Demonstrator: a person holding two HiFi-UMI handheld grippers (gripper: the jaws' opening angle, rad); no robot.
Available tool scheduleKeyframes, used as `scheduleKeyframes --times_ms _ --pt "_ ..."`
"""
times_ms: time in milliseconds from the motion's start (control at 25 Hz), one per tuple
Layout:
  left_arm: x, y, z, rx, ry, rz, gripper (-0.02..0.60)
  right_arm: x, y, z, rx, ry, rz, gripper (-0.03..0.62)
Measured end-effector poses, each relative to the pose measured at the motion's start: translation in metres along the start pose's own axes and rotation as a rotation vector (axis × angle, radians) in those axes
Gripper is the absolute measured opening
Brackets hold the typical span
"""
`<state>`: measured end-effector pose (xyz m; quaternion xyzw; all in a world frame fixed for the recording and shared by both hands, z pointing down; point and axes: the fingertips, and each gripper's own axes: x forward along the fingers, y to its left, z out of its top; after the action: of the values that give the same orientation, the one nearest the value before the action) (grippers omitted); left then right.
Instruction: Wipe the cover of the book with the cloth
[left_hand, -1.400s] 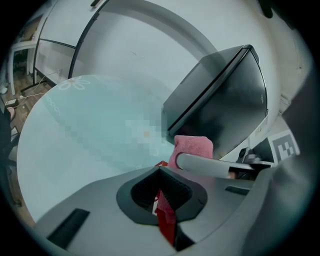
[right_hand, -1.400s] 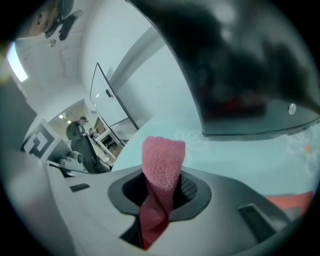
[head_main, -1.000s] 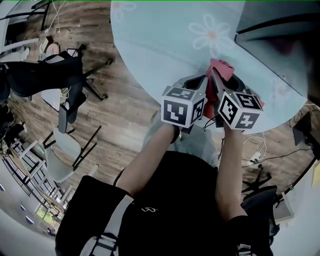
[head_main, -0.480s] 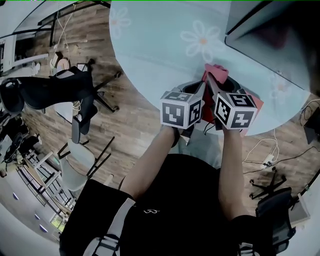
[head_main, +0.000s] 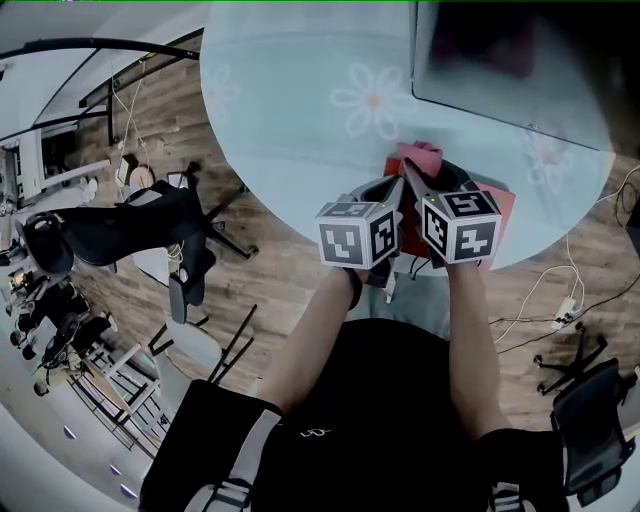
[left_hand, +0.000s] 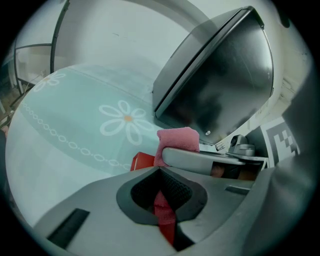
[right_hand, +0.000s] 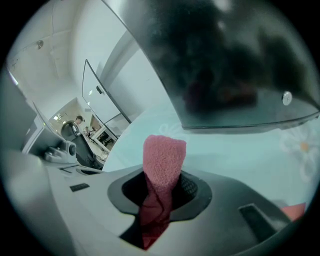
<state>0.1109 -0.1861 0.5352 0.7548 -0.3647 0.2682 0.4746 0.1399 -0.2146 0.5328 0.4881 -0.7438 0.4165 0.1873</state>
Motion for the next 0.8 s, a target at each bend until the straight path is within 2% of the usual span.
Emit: scheduleKeyframes --times_ms 440,640,800 --pt "0.015 -0.018 -0.006 0.015 0.024 0.025 0.014 -0.014 -0.021 -0.003 0.045 0.004 0.013 0.100" --pt "0.020 -0.032 -0.015 0.045 0.063 0.036 0.014 -0.025 -0.030 -0.011 0.058 0.024 0.005 0.100" --pt "0.025 -0.041 -0.012 0.065 0.077 0.016 0.014 -0.031 -0.038 -0.007 0.074 0.013 0.011 0.100"
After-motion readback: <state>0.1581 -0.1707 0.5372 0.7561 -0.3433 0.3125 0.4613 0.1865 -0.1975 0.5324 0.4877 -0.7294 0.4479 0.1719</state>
